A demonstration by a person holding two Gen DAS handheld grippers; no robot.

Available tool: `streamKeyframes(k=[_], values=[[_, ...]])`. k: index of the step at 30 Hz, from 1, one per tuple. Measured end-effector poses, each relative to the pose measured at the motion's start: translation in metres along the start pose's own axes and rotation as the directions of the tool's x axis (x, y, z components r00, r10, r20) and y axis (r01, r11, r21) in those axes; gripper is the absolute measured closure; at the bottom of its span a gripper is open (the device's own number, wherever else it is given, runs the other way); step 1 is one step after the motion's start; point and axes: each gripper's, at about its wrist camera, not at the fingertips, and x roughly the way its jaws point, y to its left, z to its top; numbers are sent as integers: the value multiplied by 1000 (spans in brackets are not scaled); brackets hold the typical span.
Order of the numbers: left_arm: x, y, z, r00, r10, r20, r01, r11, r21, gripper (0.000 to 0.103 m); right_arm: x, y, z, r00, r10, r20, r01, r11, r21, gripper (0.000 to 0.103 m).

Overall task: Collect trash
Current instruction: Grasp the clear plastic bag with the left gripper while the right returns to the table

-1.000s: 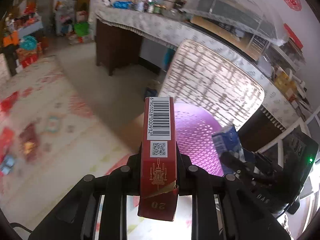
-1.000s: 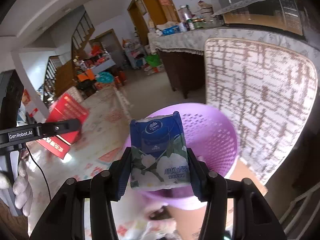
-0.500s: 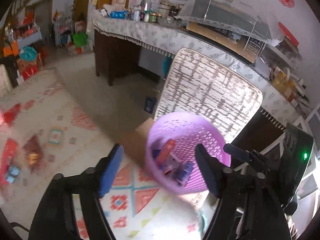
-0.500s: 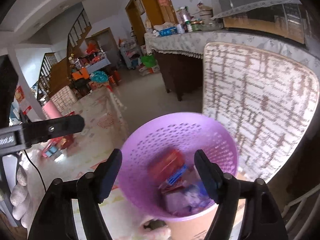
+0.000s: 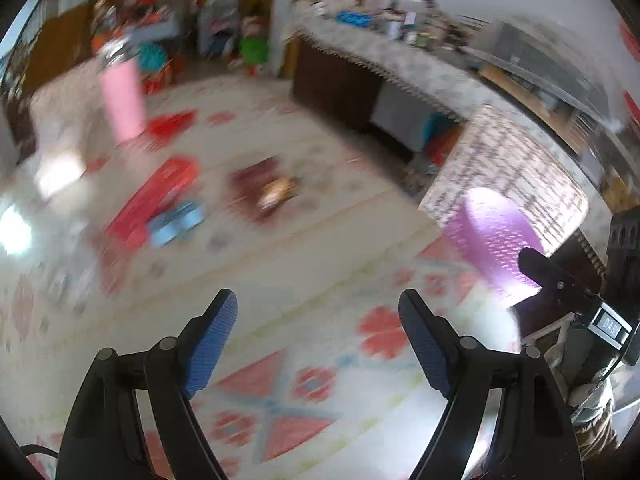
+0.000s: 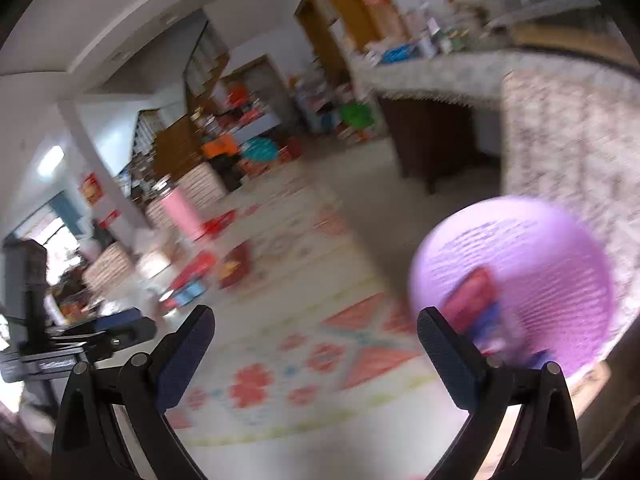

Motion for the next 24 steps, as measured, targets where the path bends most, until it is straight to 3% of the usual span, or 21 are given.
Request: streamKeyframes(k=[4, 8, 12, 20, 24], values=[[-10, 58, -9, 988, 151, 32, -148, 985, -86, 21, 37, 32, -15, 998, 37, -57, -39, 999, -36, 0], [-12, 100, -6, 975, 218, 37, -208, 963, -174, 21, 74, 57, -31, 995, 48, -90, -54, 996, -65, 0], [-5, 133, -2, 937, 346, 53, -333, 928, -166, 21, 92, 67, -42, 994, 45, -103, -53, 996, -73, 0], [35, 195, 26, 915, 403, -9, -397, 897, -196, 21, 91, 66, -43, 996, 47, -82, -52, 997, -62, 0], [60, 216, 50, 914, 404, -43, -404, 892, -204, 21, 92, 70, -44, 995, 44, -84, -51, 996, -75, 0]])
